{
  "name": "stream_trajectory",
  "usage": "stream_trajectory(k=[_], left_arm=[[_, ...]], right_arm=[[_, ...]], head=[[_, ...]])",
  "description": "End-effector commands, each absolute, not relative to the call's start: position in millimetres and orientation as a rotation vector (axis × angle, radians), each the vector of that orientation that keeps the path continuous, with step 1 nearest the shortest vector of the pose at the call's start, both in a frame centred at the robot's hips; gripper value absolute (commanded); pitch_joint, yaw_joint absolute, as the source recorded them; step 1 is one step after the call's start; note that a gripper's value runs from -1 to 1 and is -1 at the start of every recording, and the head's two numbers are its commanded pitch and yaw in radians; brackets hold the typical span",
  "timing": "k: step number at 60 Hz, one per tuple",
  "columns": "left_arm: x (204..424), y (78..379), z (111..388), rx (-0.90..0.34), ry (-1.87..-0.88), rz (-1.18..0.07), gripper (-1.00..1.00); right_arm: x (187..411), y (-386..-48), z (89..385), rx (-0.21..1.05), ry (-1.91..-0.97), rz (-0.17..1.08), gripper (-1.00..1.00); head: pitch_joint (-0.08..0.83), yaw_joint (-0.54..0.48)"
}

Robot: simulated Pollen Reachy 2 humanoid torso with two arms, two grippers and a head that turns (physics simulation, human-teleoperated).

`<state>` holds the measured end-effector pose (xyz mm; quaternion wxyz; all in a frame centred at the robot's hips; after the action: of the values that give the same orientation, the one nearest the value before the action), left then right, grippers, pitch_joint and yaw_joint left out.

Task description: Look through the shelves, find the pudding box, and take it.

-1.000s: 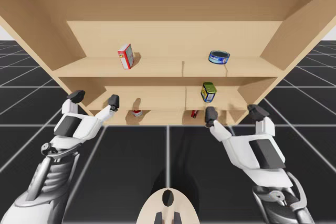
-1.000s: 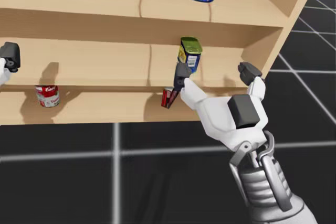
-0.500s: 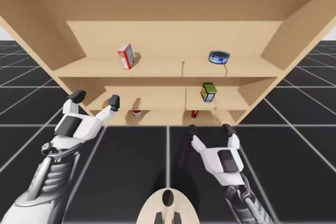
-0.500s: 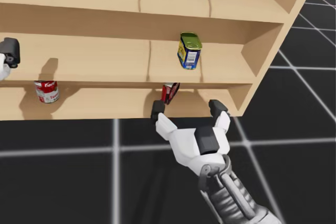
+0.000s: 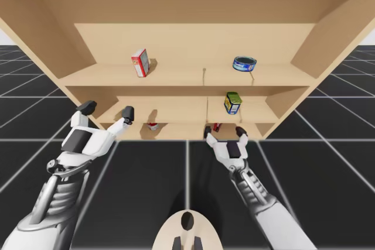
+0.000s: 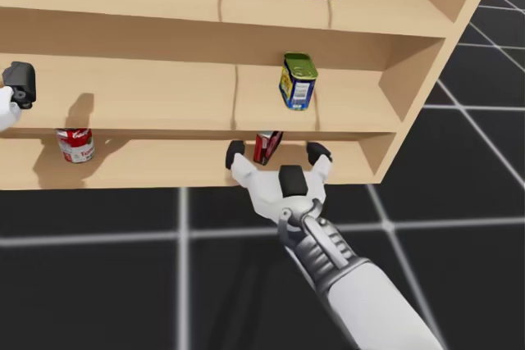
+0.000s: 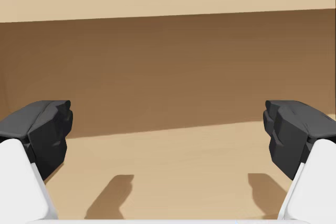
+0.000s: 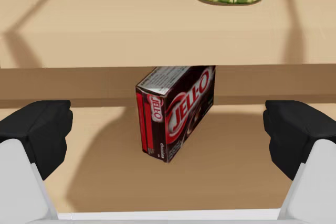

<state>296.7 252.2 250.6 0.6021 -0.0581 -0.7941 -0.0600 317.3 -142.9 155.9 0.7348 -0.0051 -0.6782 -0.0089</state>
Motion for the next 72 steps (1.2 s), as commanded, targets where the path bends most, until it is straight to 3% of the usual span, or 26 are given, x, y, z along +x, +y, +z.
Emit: stream_trajectory(k=[1,15,28,40,41,42,44,45,62,72], left_arm=[[296,252,251,-0.137,-1.838,-0.138,-1.0],[296,251,251,-0.139,-1.837,-0.138,-1.0],[296,250,251,-0.14,-1.836,-0.14,-1.0],[295,250,250,-0.141,-1.836,-0.14,-1.0],[295,250,250,-0.141,-1.836,-0.14,-1.0],[295,250,250,-0.141,-1.836,-0.14,-1.0],[295,250,250,-0.141,-1.836,-0.14,-1.0],[295,250,250,-0.141,-1.836,-0.141,-1.0],[295,249,250,-0.141,-1.833,-0.145,-1.0],[295,249,250,-0.139,-1.834,-0.144,-1.0]], right_arm=[[337,-103,145,0.081,-1.411,-0.118,-1.0],[359,-96,131,0.082,-1.334,-0.118,-1.0],[380,-94,126,0.078,-1.331,-0.1,-1.0],[386,-94,119,0.068,-1.305,-0.063,-1.0],[385,-94,118,0.067,-1.304,-0.064,-0.96],[385,-94,118,0.074,-1.298,-0.048,-0.78],[383,-93,116,0.056,-1.312,-0.055,0.2],[382,-93,116,0.054,-1.297,-0.048,0.96],[380,-100,113,0.054,-1.259,-0.073,0.99],[370,-107,128,0.032,-1.351,-0.076,1.0]], head=[[0.606,-0.21],[0.608,-0.21],[0.61,-0.21],[0.612,-0.21],[0.612,-0.21],[0.612,-0.21],[0.612,-0.21],[0.613,-0.21],[0.616,-0.22],[0.616,-0.22]])
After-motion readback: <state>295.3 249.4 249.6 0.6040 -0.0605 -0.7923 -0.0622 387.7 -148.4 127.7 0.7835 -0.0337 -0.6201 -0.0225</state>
